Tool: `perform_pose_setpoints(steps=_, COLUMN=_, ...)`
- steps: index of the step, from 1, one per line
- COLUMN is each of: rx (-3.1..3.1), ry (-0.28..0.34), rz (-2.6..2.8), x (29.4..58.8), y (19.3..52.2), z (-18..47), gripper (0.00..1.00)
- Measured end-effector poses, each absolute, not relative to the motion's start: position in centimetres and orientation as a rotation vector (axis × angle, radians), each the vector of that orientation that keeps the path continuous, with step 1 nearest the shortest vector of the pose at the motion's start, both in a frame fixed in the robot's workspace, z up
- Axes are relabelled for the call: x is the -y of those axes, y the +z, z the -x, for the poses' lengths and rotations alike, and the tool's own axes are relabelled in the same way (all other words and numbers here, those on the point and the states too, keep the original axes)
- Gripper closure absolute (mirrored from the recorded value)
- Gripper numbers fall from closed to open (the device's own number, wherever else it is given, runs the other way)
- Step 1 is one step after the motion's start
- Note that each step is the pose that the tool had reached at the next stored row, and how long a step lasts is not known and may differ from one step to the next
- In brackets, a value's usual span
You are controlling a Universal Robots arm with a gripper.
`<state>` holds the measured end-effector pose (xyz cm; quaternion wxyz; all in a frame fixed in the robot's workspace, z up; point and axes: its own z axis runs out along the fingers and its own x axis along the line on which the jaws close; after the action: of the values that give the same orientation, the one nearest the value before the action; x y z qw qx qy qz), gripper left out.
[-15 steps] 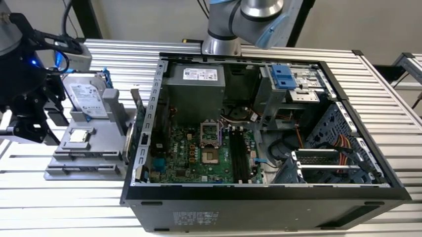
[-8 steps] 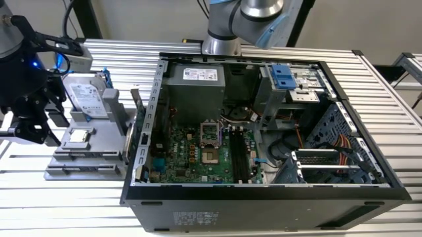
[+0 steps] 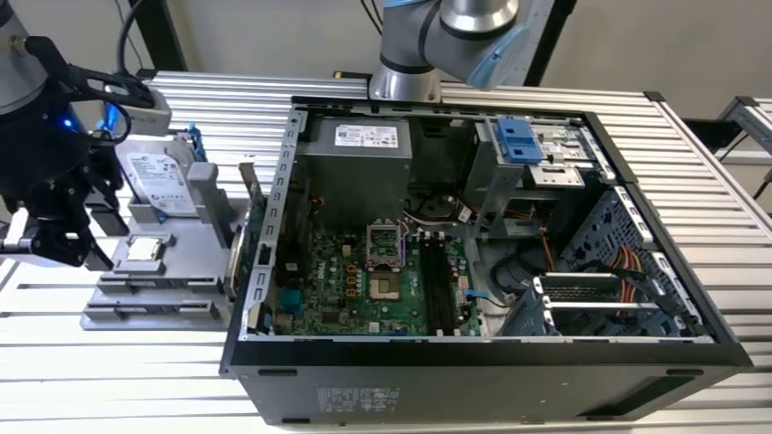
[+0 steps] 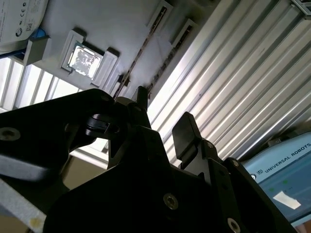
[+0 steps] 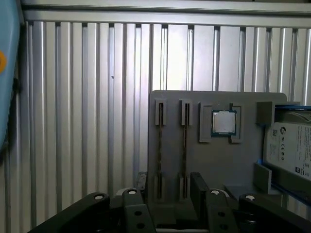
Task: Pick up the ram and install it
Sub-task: 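Pick up the ram and move it above insertion slot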
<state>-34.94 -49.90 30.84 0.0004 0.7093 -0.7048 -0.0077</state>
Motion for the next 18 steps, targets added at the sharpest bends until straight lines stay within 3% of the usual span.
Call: perform_pose_setpoints(steps=18, rx=2.213, ry=-0.023, rz=-2.227, x=49.9, y=29.99, z=34.94, gripper=0.0)
